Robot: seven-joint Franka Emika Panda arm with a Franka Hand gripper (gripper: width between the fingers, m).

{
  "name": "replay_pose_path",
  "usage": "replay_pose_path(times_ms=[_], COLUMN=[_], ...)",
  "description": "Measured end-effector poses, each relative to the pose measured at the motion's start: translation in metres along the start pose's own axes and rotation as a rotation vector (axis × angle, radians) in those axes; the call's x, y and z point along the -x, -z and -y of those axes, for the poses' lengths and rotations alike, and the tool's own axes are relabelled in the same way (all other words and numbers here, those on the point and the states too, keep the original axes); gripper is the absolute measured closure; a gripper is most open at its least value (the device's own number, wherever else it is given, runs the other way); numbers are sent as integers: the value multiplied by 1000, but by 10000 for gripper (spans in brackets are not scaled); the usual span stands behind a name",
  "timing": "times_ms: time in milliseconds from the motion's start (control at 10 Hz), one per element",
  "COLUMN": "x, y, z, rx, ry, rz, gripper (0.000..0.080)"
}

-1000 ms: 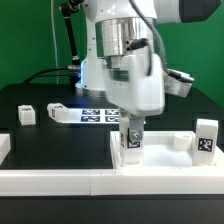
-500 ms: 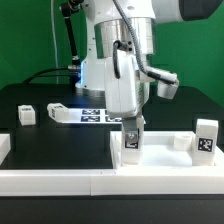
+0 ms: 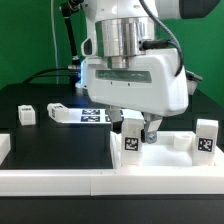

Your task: Assemble square table

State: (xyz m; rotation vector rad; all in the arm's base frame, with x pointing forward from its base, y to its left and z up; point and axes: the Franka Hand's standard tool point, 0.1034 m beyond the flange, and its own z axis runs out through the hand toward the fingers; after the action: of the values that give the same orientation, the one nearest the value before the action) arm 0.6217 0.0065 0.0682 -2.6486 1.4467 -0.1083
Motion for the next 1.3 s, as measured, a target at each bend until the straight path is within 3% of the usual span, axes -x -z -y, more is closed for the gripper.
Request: replay_pose_path(times_ms=[300,400,500,700,800,900,1000,1100,1300], x=[-1,-2,-3,-3,-4,-3,-3,-3,-3], y=[0,1,2,1,1,1,1,1,1], z=[-1,-1,0,0,-1,0,0,0,0], rx=[7,39,49,49,50,48,47,46,44], ry=[212,433,521,486,486,455,374,310,169], rz=[-4,-7,-8,-10,-10,-10,-11,-13,-15], gripper=[150,150,150,150,240,240,430,513,512])
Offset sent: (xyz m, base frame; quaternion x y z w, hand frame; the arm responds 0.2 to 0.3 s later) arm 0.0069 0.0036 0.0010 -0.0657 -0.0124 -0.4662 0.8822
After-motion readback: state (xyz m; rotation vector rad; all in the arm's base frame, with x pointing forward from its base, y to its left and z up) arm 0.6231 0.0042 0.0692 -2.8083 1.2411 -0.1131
